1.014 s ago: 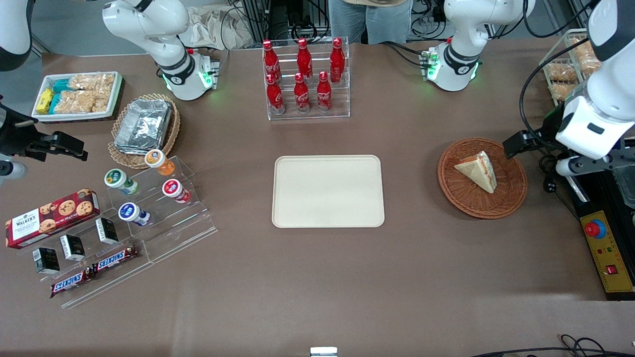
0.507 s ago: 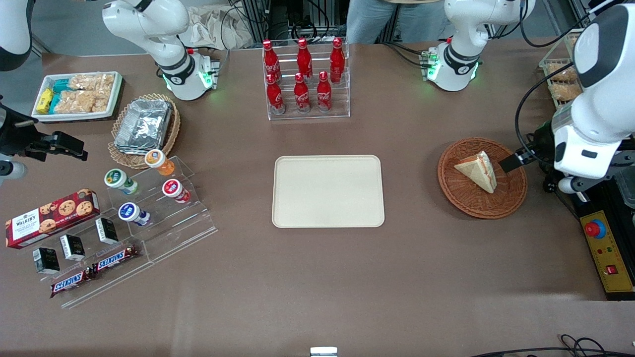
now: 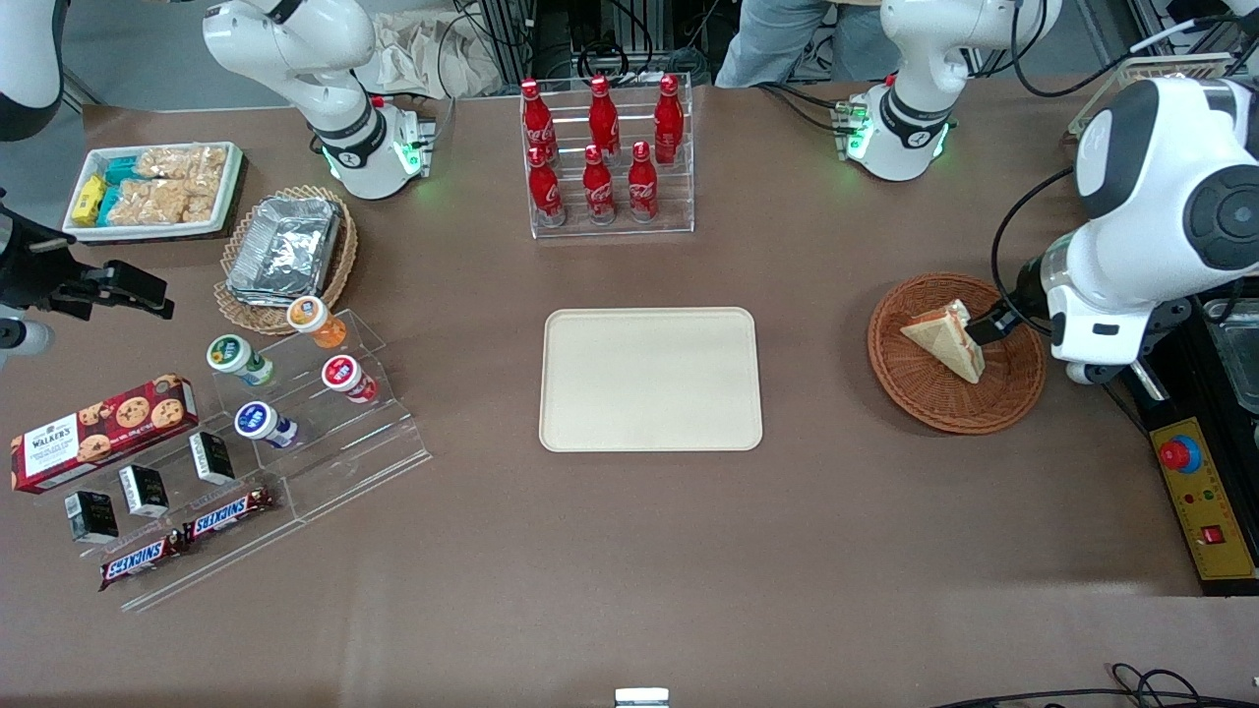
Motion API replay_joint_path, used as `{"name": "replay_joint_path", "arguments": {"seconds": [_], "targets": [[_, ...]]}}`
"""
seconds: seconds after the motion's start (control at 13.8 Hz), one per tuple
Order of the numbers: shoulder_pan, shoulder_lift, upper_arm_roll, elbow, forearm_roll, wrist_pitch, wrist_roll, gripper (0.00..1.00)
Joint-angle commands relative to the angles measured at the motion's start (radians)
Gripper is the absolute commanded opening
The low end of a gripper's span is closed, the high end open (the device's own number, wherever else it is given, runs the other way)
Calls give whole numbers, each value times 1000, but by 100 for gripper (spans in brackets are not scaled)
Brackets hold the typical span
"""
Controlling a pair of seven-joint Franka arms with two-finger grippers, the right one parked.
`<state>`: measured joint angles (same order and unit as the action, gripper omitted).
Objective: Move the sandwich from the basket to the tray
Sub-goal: 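Move the left gripper over the wrapped sandwich in the wicker basket, then lower the left gripper and close it on the sandwich's edge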
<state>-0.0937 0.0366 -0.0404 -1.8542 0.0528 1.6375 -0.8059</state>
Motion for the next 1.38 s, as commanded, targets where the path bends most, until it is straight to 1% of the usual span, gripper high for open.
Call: {"name": "replay_joint_path", "arguments": {"seconds": [0.0,0.07,0.14,0.29,0.36,0.58,0.8,0.87,1.3], "targets": [[15,-156,1,-279,15,175,-64,100],[32,-190,-1,-356,16,244,-78,100],[45,-199,-1,-400,15,290,-85,100],[46,-193,-1,-442,15,346,-90,100],[52,-196,-1,-485,16,388,-90,100],[55,-201,-1,-606,16,539,-131,100],[55,-181,-1,-713,16,704,-136,100],[55,-169,-1,-735,16,747,-137,100],[55,-87,1,-738,25,815,-142,100]]}}
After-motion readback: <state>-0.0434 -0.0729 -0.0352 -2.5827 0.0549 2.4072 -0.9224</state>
